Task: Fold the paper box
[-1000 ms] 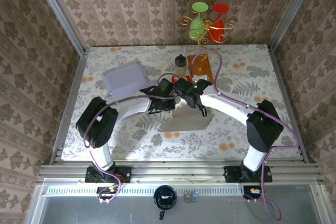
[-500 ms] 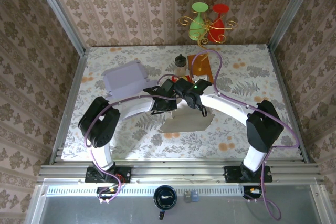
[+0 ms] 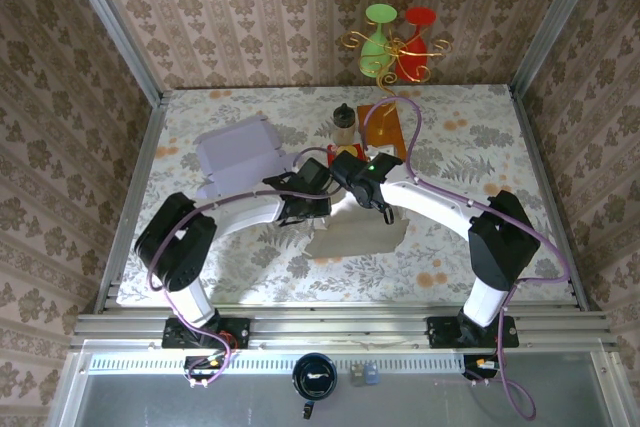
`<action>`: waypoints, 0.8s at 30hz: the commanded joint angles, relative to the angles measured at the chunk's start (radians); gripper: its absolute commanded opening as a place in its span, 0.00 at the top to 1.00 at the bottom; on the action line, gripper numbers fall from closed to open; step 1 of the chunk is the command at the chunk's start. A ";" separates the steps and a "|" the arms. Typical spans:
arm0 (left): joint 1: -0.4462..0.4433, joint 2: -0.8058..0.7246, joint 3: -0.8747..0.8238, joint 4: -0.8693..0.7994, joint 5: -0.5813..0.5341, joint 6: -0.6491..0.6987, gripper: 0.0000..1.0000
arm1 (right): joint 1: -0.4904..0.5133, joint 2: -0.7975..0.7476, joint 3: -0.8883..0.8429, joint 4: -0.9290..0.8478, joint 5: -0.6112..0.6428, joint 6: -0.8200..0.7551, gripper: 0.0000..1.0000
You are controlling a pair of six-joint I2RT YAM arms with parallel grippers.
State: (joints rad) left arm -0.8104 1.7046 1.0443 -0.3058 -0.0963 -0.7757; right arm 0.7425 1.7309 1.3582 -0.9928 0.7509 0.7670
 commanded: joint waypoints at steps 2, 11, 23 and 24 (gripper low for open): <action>0.014 -0.033 -0.022 0.023 0.018 0.058 0.66 | -0.001 0.016 0.001 -0.005 0.046 0.043 1.00; 0.014 0.033 0.009 -0.042 -0.007 0.027 1.00 | 0.000 0.019 -0.004 -0.006 0.035 0.048 1.00; -0.017 -0.048 0.013 -0.058 -0.020 -0.016 0.67 | -0.016 0.029 -0.034 -0.001 0.010 0.063 1.00; -0.018 -0.065 0.009 -0.046 -0.008 -0.009 0.63 | -0.018 0.029 -0.036 -0.001 0.009 0.062 1.00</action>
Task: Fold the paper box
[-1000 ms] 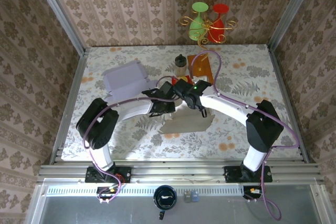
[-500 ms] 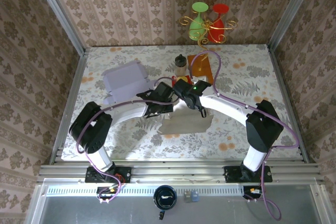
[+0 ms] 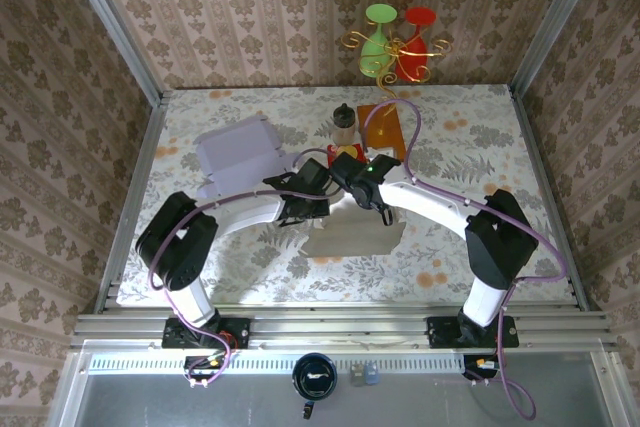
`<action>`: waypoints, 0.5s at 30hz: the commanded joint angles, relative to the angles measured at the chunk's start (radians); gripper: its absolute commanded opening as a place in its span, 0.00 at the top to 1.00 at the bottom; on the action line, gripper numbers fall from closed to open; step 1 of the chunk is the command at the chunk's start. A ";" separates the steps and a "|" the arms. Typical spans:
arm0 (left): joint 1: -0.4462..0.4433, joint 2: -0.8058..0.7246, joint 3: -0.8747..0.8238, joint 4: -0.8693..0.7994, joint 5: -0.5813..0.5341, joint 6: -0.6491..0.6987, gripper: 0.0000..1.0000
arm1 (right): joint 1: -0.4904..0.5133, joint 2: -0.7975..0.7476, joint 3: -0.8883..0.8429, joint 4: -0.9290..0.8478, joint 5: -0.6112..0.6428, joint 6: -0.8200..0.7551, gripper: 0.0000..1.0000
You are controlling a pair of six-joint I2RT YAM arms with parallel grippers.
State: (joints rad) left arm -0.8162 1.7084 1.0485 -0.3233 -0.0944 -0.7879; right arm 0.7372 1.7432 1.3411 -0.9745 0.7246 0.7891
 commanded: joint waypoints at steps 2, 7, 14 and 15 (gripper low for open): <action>-0.011 -0.097 -0.002 -0.008 0.020 0.016 0.59 | -0.019 0.016 -0.022 -0.019 0.031 0.042 1.00; -0.010 -0.154 -0.032 0.040 0.087 0.038 0.51 | -0.027 0.016 -0.025 -0.018 0.020 0.041 1.00; 0.046 -0.132 -0.062 0.091 0.171 0.058 0.51 | -0.032 0.011 -0.030 -0.012 0.007 0.041 1.00; 0.048 -0.119 -0.055 0.097 0.181 0.068 0.52 | -0.032 0.011 -0.029 -0.012 0.006 0.038 1.00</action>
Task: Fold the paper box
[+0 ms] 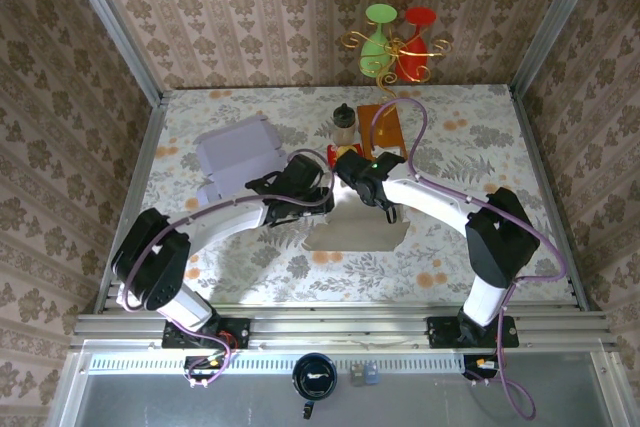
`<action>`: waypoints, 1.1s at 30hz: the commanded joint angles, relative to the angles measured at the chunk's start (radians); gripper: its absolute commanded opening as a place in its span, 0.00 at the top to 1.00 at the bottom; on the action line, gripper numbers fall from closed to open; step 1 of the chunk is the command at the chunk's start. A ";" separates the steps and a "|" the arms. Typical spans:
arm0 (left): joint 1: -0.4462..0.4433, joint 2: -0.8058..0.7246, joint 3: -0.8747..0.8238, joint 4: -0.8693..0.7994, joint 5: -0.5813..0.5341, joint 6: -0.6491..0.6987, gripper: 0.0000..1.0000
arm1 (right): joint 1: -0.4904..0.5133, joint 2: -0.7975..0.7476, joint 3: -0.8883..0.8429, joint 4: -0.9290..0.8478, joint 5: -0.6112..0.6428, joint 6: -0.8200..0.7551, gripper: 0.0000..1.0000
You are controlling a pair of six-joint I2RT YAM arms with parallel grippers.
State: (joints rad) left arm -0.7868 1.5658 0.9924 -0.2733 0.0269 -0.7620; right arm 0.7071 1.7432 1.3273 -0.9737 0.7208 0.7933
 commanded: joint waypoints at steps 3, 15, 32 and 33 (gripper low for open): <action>0.020 0.065 0.046 0.028 0.057 0.072 0.53 | -0.003 0.013 -0.010 -0.011 0.007 0.034 1.00; 0.029 0.186 0.121 -0.016 -0.020 0.125 0.75 | -0.003 0.007 -0.010 -0.014 0.000 0.037 1.00; -0.046 0.159 0.123 -0.095 -0.159 0.067 0.87 | -0.007 0.013 -0.034 -0.017 0.002 0.045 1.00; -0.047 0.143 0.125 -0.091 -0.154 0.066 0.83 | -0.009 0.013 -0.037 -0.017 -0.001 0.046 1.00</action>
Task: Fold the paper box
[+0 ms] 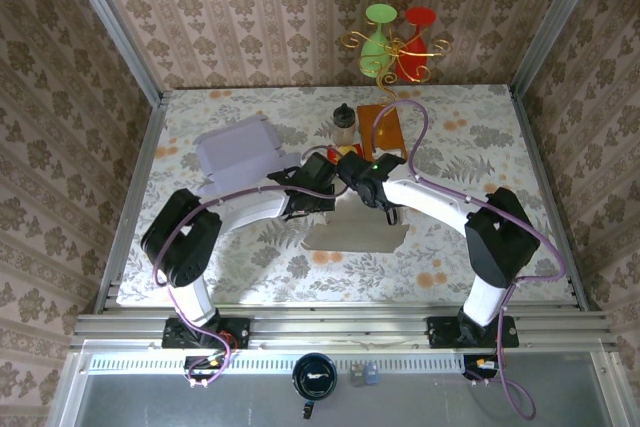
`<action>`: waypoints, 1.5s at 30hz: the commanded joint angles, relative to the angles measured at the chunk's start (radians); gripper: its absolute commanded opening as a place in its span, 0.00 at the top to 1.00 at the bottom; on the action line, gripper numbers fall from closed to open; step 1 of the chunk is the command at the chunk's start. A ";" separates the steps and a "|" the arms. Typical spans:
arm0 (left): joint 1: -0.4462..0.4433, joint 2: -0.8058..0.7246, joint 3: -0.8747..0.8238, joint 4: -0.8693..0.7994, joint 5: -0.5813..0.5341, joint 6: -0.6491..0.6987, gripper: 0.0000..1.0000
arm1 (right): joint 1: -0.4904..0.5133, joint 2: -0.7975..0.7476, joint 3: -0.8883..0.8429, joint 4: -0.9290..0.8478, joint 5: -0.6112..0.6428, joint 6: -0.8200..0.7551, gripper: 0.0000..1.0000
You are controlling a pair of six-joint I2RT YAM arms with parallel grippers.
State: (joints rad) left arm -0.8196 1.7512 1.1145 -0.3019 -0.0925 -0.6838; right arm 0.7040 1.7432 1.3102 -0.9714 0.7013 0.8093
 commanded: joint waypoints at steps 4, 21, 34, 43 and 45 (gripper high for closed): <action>-0.012 -0.120 0.000 -0.035 0.029 -0.017 0.60 | -0.024 0.006 -0.034 -0.016 -0.004 0.038 1.00; 0.165 -0.407 -0.076 -0.097 0.207 -0.076 0.52 | -0.221 -0.013 -0.159 -0.026 -0.263 0.181 1.00; 0.084 -0.388 -0.157 -0.108 0.376 -0.111 0.58 | -0.457 -0.129 -0.283 -0.083 -0.641 0.576 1.00; -0.024 -0.257 -0.178 0.102 0.397 -0.228 0.60 | -0.455 -0.082 -0.305 -0.111 -0.838 0.852 1.00; -0.034 -0.225 -0.164 0.120 0.404 -0.230 0.61 | -0.440 -0.100 -0.349 -0.069 -0.876 0.931 1.00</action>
State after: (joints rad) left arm -0.8410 1.4982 0.9379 -0.2573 0.2890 -0.8742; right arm 0.2481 1.6466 1.0058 -1.0199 -0.0845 1.5620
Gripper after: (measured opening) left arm 0.394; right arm 0.075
